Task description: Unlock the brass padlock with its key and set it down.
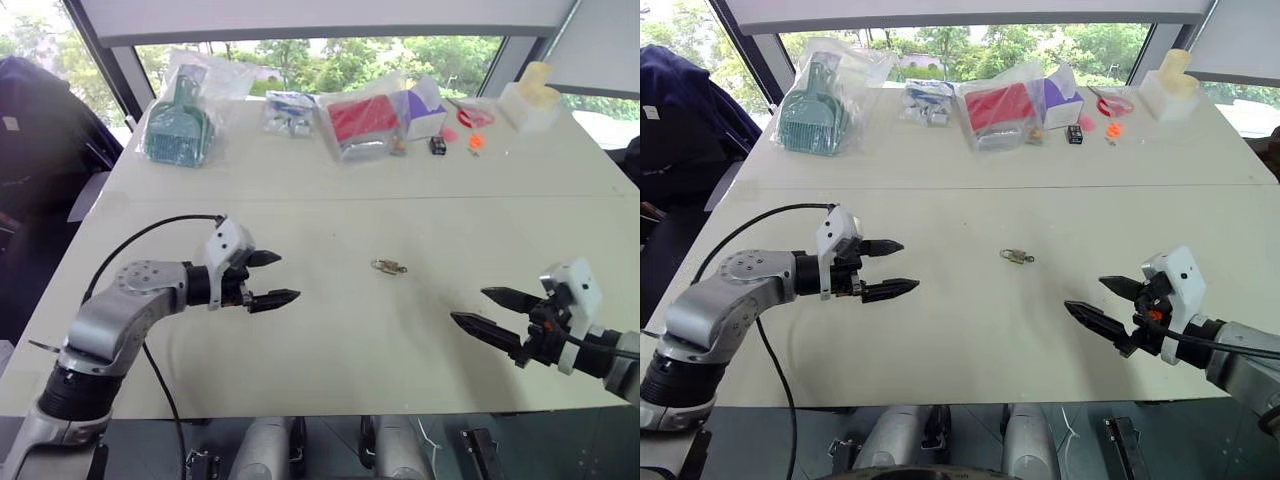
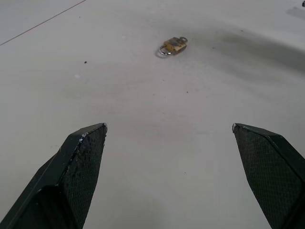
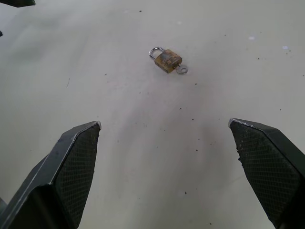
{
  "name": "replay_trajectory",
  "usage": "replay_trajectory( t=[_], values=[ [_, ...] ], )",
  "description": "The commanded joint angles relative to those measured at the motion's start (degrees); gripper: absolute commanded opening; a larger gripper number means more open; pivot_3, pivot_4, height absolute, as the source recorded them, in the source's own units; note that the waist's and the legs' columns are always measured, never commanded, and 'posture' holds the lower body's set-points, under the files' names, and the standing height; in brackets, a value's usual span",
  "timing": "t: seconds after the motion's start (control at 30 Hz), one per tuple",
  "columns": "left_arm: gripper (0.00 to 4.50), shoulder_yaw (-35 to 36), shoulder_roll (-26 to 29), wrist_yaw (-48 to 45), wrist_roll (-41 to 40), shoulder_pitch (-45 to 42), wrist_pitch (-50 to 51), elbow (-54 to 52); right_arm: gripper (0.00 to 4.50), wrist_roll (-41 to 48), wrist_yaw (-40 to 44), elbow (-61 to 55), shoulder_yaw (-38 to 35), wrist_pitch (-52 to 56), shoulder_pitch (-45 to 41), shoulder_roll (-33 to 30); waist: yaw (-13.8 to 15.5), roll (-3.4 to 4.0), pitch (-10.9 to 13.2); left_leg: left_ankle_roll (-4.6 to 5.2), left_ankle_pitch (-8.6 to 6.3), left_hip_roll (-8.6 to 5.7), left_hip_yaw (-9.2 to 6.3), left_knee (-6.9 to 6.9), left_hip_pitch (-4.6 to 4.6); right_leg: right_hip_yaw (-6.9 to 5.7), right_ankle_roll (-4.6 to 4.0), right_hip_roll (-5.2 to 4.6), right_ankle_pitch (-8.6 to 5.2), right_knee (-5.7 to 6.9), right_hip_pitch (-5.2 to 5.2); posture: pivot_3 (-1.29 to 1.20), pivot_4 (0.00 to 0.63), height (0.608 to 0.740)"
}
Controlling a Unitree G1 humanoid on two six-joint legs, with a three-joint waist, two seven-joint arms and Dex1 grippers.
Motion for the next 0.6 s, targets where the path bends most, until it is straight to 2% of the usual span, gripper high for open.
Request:
replay_trajectory(
  t=[0.03,0.4,0.6],
  values=[
    [4.43,-1.23,-0.46,-0.43,1.73,-1.07,-3.21,0.35,4.47,-1.15,0.21,-1.48,0.68,-1.81,0.61,0.85,-0.09,0.00,0.00,0.00,0.00,0.00,0.00,0.00,0.00,0.00,0.00,0.00,0.00,0.00,0.00,0.00,0.150,0.735],
    [4.43,-1.35,-2.07,-0.57,1.53,-1.41,-3.78,0.22,4.47,-1.54,-1.55,-1.44,3.25,-1.84,-2.02,1.61,-0.11,0.01,0.00,0.10,0.06,0.01,0.00,0.00,0.00,0.01,0.00,-0.01,0.00,0.01,-0.01,0.00,0.150,0.735],
    [4.43,-3.33,-2.88,-0.51,4.36,-2.13,-6.43,1.92,4.47,-1.24,-2.69,-1.40,4.09,-1.49,-3.01,2.07,-0.09,0.00,0.00,0.11,0.07,0.00,0.00,0.00,0.00,0.00,0.00,-0.01,0.00,0.01,-0.01,0.00,0.150,0.735]
  ],
)
